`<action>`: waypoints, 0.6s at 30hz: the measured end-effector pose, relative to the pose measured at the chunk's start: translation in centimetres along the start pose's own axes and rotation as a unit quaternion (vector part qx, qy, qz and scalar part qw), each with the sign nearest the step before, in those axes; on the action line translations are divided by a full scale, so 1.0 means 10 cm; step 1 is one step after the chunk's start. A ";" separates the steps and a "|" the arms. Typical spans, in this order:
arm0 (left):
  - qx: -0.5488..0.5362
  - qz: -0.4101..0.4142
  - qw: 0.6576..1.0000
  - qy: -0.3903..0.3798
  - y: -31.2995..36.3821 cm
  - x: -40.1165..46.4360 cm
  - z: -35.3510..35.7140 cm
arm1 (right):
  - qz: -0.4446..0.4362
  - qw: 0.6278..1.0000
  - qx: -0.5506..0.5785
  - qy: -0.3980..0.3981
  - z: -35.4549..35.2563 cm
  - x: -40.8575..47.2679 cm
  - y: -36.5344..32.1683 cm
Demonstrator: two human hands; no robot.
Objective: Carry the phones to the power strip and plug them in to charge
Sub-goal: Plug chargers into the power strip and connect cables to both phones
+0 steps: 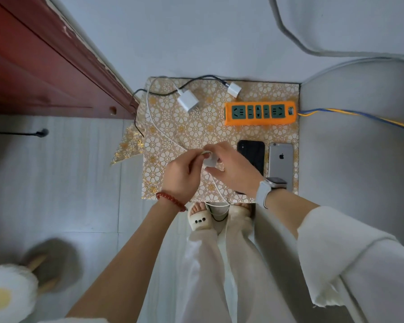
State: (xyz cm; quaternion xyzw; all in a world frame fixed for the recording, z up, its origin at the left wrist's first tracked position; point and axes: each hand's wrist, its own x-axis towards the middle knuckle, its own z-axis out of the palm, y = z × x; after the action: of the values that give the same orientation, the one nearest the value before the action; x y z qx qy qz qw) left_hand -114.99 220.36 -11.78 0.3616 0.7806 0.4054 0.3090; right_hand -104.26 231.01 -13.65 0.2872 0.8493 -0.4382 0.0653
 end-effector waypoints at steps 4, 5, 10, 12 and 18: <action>-0.024 -0.040 0.998 -0.047 0.10 0.08 0.11 | -0.016 0.995 -0.077 0.057 -0.42 -0.02 0.25; -0.035 -0.064 0.994 -0.081 0.13 0.11 0.16 | -0.016 0.993 -0.098 0.060 -0.56 -0.02 0.34; -0.029 -0.118 0.973 -0.195 0.18 0.19 0.49 | 0.014 0.986 -0.137 0.092 -1.07 -0.03 0.78; -0.008 -0.135 0.967 -0.218 0.12 0.19 0.60 | 0.025 0.985 -0.131 0.109 -1.20 -0.02 0.92; 0.011 -0.159 0.975 -0.152 -0.01 0.14 0.74 | 0.014 0.988 -0.114 0.102 -1.41 0.07 1.15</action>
State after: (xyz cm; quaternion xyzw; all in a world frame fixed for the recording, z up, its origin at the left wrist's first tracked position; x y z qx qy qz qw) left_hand -110.08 224.50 -15.72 0.2932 0.7764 0.2829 0.4809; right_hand -96.59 247.57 -13.44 0.3324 0.8920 -0.3058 0.0169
